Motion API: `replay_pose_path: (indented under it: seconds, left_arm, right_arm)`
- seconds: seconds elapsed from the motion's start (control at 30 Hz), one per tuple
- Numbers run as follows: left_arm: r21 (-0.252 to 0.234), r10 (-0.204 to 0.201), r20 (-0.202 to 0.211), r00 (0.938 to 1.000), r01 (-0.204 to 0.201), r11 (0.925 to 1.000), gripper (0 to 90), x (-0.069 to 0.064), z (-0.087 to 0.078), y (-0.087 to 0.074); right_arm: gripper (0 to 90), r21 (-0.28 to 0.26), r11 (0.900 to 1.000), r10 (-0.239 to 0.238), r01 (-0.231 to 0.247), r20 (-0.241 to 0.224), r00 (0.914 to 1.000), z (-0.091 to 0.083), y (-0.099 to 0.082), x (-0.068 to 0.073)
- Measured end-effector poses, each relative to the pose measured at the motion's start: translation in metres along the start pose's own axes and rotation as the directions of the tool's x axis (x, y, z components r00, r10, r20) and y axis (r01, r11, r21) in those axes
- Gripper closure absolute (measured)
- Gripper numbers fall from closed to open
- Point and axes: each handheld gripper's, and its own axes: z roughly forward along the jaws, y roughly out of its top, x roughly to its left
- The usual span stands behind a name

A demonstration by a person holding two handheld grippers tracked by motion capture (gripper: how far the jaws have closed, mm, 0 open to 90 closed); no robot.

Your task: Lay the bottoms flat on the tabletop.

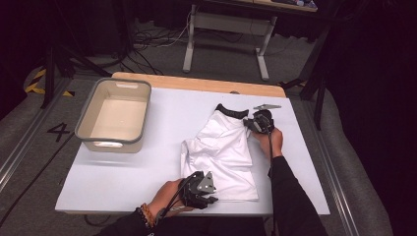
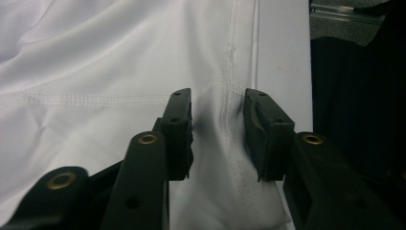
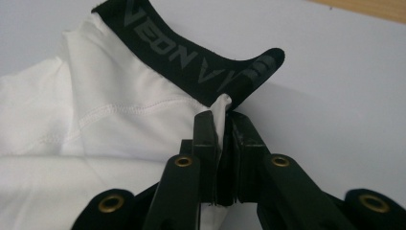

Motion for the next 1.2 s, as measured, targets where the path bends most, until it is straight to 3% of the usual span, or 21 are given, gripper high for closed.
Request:
replay_pose_path:
  seconds: [0.13,0.4,0.6,0.7,0.83,0.97,1.1,1.2]
  left_arm:
    - [0.005,-0.024,-0.001,0.9997,0.024,0.9997,80.6,0.005,-0.002,-0.001]
    - [0.018,0.014,0.022,0.9997,-0.014,0.9997,83.9,0.007,-0.008,-0.004]
    - [0.027,0.029,0.039,0.9988,-0.031,0.9992,84.2,0.008,-0.017,-0.013]
    - [0.016,0.011,0.032,0.9994,-0.011,0.9998,84.0,0.004,-0.018,-0.016]
    - [0.023,0.022,0.010,0.9997,-0.022,0.9995,83.8,-0.001,-0.021,-0.018]
    - [0.016,0.005,0.007,1.0000,-0.006,0.9999,83.9,-0.003,-0.026,-0.025]
    - [-0.021,-0.028,-0.004,0.9996,0.028,0.9994,81.6,-0.006,-0.031,-0.029]
    - [-0.074,-0.056,-0.028,0.9980,0.054,0.9958,71.2,-0.007,-0.039,-0.029]
  right_arm:
    - [83.7,-0.027,0.9992,-0.028,0.028,0.009,0.9996,-0.001,0.013,0.003]
    - [84.2,-0.086,0.9947,-0.054,0.056,0.023,0.9982,-0.005,0.038,0.004]
    - [84.8,-0.102,0.9917,-0.073,0.078,0.055,0.9958,-0.002,0.054,0.006]
    - [84.8,-0.107,0.9903,-0.083,0.090,0.068,0.9943,0.000,0.059,0.006]
    - [84.8,-0.110,0.9898,-0.082,0.090,0.080,0.9934,0.005,0.060,0.007]
    - [84.8,-0.117,0.9896,-0.074,0.084,0.084,0.9937,0.009,0.060,0.007]
    - [83.8,-0.123,0.9885,-0.077,0.089,0.100,0.9920,0.010,0.063,0.007]
    - [72.1,-0.132,0.9872,-0.071,0.089,0.132,0.9887,0.010,0.065,0.008]
